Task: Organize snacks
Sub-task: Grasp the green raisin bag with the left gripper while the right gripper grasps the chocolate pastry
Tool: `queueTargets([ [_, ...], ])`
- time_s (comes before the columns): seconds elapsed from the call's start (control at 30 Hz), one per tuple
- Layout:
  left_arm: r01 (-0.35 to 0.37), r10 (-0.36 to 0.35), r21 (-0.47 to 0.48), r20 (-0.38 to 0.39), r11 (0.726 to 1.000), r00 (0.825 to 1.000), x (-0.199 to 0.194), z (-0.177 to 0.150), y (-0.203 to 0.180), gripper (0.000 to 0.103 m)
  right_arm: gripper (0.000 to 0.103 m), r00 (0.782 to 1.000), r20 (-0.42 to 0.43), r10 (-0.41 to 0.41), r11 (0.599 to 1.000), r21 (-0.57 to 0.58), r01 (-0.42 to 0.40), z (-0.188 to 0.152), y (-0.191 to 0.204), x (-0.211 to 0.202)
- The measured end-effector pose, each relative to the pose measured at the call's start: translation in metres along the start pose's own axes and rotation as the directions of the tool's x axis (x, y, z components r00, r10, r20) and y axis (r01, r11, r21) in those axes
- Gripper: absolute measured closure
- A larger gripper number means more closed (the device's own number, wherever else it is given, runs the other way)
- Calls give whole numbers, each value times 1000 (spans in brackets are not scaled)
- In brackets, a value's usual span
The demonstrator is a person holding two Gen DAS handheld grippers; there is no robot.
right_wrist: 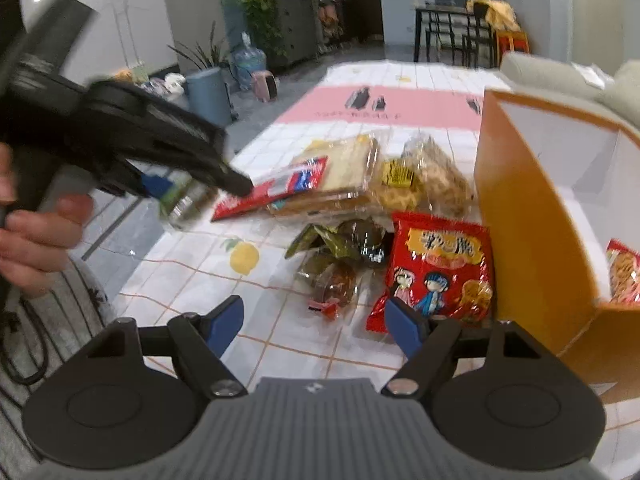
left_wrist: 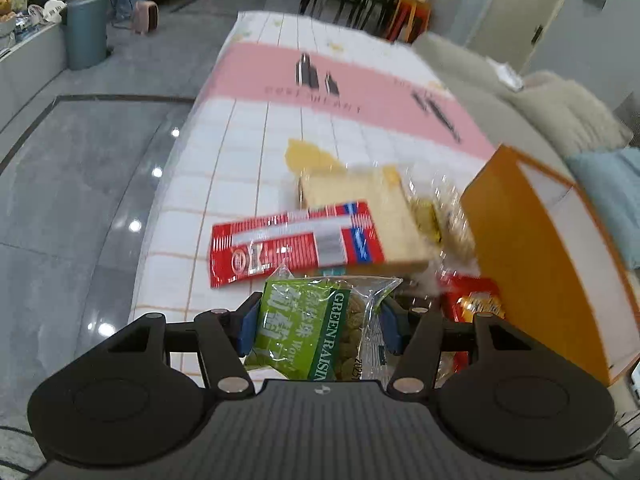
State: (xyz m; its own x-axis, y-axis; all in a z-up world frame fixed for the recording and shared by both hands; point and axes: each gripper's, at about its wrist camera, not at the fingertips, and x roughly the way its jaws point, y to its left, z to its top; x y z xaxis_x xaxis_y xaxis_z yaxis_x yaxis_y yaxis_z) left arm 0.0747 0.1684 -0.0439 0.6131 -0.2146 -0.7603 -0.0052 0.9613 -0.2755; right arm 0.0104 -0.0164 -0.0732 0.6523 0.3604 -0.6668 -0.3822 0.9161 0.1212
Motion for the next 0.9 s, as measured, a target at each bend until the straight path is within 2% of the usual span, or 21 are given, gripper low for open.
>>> queueTargets([
  [0.3, 37, -36, -47, 27, 998, 999, -4, 3, 12, 36, 27, 998, -41, -43, 997, 61, 45, 12, 11, 41],
  [0.5, 53, -50, -65, 34, 996, 998, -4, 4, 18, 36, 27, 989, -80, -122, 988, 85, 128, 16, 20, 71],
  [0.53, 53, -51, -62, 37, 997, 998, -4, 3, 17, 36, 29, 987, -92, -129, 985, 102, 138, 16, 19, 76],
  [0.57, 52, -50, -58, 40, 997, 998, -4, 3, 17, 36, 34, 988, -67, -138, 984, 106, 145, 15, 18, 77],
  [0.6, 53, -50, -55, 43, 997, 998, -5, 3, 16, 36, 47, 989, -52, -135, 984, 108, 140, 15, 18, 76],
  [0.8, 59, -56, -49, 62, 997, 997, -8, 2, 14, 36, 49, 993, -49, -105, 992, 69, 108, 8, 17, 66],
  [0.9, 67, -63, -55, 77, 996, 995, -10, 3, 15, 36, 49, 995, -86, -43, 997, 66, 48, 7, 15, 58],
])
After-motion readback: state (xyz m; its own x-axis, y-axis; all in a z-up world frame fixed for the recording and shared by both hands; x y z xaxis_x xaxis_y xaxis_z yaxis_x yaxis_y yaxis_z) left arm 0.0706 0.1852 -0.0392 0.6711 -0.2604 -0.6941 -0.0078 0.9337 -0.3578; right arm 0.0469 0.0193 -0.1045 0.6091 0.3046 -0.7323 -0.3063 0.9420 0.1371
